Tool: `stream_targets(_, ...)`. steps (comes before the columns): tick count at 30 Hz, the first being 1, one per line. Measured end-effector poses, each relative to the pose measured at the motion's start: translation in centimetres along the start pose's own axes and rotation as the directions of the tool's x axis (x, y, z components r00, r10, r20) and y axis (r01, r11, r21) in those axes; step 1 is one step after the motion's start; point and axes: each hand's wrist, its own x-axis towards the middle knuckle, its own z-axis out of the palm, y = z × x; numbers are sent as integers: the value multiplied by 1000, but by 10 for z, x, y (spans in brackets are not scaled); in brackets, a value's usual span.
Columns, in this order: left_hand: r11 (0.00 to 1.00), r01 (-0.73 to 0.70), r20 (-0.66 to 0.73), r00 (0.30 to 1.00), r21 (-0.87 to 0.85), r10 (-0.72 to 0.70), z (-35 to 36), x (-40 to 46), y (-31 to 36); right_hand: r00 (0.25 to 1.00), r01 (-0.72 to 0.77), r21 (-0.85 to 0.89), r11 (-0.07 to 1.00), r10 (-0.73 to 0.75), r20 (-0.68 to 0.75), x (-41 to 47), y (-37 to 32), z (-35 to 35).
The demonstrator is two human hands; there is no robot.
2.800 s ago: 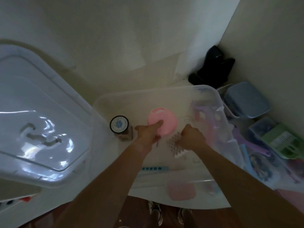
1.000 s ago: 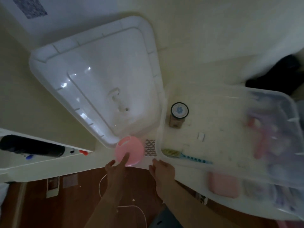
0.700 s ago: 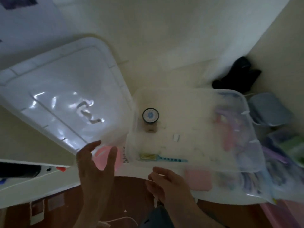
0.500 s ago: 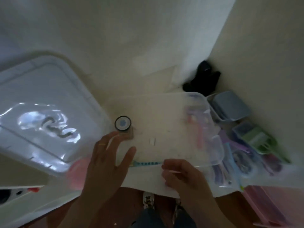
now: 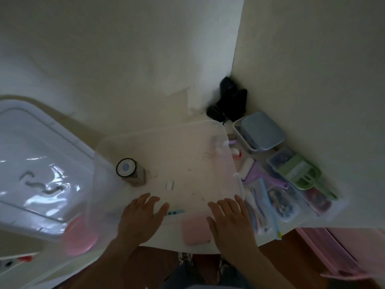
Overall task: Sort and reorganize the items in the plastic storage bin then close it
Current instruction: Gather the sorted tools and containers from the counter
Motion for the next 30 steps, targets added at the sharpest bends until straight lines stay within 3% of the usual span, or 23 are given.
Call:
stream_targets(2, 992, -105, 70, 992, 68, 101, 0, 1, -2, 1000, -11, 14, 1000, 11, 29, 0, -1, -1)
stream_targets(5, 995, 82, 307, 950, -58, -60, -17, 12, -5, 984, -32, 49, 998, 23, 178, 20, -13, -9)
stream_targets(6, 993, 90, 287, 956, -79, -64, -19, 21, -11, 959, -22, 72, 997, 0, 282, 34, -18, -12)
stream_targets(8, 999, 4, 20, 1000, -38, -3, -25, 39, -23, 860, 3, 204, 979, -107, 500, 71, -33, -5)
stream_targets(9, 997, -72, -174, 982, 30, 76, -31, 48, -29, 798, 0, 263, 965, -159, 582, 92, -44, 3)
stream_targets(11, 970, -137, -392, 896, 201, 208, -41, 67, -42, 693, 53, 280, 958, -238, 681, 128, -70, 28)
stream_targets(12, 958, -116, -418, 881, 262, 221, -46, 79, -50, 647, 100, 262, 960, -263, 716, 141, -83, 41)
stream_targets(14, 939, -67, -348, 918, 338, 191, -51, 103, -67, 555, 182, 202, 962, -270, 787, 158, -106, 69)
stream_targets(17, 920, -40, -230, 963, 389, 139, -47, 128, -92, 480, 198, 162, 967, -240, 844, 176, -120, 99)
stream_targets(20, 907, -62, -221, 961, 416, 166, -50, 140, -97, 475, 212, 155, 965, -240, 846, 187, -120, 115)
stream_targets(24, 967, -120, -216, 961, 225, 170, -59, 145, -93, 462, 238, 151, 960, -248, 851, 197, -116, 125)
stream_targets(27, 965, -210, -331, 910, 158, 252, -82, 132, -83, 471, 245, 154, 957, -257, 844, 203, -116, 100)
stream_targets(28, 955, -250, -400, 868, 160, 294, -97, 127, -76, 499, 254, 155, 955, -266, 825, 206, -112, 83)
stream_targets(30, 926, -332, -499, 780, 182, 378, -133, 117, -58, 626, 284, 116, 952, -276, 729, 216, -92, 41)
